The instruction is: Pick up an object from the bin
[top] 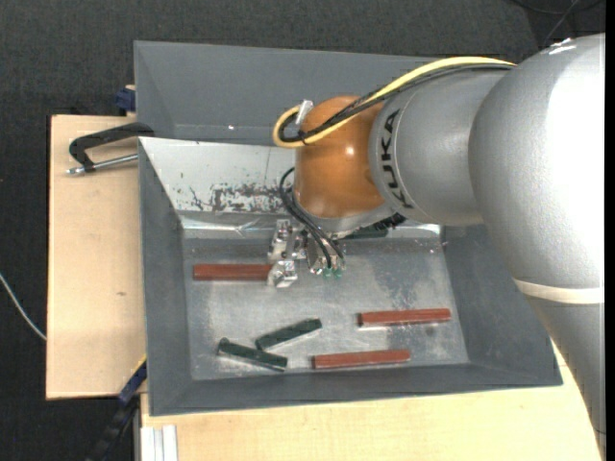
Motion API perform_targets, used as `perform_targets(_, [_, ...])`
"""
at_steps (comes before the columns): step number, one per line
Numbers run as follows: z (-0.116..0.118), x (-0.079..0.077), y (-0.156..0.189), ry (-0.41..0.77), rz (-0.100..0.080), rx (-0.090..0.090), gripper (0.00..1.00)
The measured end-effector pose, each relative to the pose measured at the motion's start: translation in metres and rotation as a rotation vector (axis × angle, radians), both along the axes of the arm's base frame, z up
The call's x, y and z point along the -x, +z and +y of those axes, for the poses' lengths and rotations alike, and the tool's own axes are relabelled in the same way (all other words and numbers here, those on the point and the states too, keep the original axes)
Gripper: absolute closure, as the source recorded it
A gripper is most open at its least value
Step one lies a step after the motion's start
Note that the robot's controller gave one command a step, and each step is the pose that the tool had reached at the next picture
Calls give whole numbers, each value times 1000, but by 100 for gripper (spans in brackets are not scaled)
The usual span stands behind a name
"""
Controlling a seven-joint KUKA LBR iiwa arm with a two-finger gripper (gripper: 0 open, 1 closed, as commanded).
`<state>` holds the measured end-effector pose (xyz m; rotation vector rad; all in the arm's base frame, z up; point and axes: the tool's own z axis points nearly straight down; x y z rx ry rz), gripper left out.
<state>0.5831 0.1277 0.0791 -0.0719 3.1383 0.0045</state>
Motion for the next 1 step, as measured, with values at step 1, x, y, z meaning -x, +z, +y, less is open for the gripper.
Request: perform_targets(1, [8, -2, 126, -2, -3, 0, 100])
